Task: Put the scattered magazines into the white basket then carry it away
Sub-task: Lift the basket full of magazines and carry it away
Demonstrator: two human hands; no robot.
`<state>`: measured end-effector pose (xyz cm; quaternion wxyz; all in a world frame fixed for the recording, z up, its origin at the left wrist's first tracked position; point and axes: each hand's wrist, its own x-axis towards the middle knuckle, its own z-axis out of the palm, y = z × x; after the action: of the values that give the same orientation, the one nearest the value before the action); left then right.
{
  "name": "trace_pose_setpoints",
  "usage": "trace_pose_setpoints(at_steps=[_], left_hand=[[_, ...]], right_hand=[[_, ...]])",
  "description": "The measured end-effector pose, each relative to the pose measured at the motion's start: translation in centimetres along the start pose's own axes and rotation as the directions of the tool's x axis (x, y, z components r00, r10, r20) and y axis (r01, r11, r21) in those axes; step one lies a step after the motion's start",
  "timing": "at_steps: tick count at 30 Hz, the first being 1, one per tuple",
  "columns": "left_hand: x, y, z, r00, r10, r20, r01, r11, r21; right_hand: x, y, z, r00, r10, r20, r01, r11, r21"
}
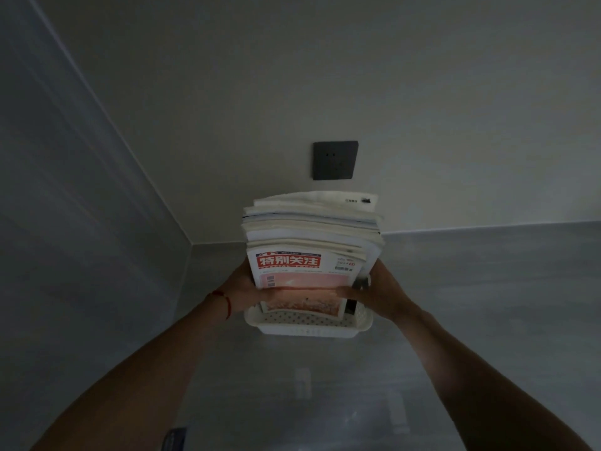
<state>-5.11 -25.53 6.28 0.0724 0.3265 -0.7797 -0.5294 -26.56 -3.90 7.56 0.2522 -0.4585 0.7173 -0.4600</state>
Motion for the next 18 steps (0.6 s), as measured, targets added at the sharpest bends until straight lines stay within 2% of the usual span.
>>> trace_pose_setpoints(at_steps=[3,6,8,13,18], left_hand=[[-0.2,-0.1,0.5,0.999,0.032,0.005,-0.032,0.999,-0.021],[-0.5,-0.4,1.5,0.992,0.047,-0.115,-0.053,0.997,-0.05],[-0.7,-1.0,2.0,0.988,0.023,-0.151,-0.04,0.993,-0.111],[-0.7,-1.0,2.8,0.993,-0.067,-0.1,0.043,0.974,-0.224],[-1.6,-0.2,4.9,0.982,-0.124,-0.143,0.084,0.962,-0.26]], right_hand=[[-0.5,1.1,1.0,0.994,0.109,-0.01,-0.109,0.994,0.008],[-0.7,2.3,1.8,0.978,0.203,-0.047,-0.202,0.979,0.019],[-0.5,2.1,2.1,0.976,0.215,-0.048,-0.213,0.977,0.031],[-1.1,2.3,3.4,0.948,0.299,-0.107,-0.277,0.944,0.181],[-2.2,3.2,1.8,0.933,0.325,-0.152,-0.295,0.936,0.194]])
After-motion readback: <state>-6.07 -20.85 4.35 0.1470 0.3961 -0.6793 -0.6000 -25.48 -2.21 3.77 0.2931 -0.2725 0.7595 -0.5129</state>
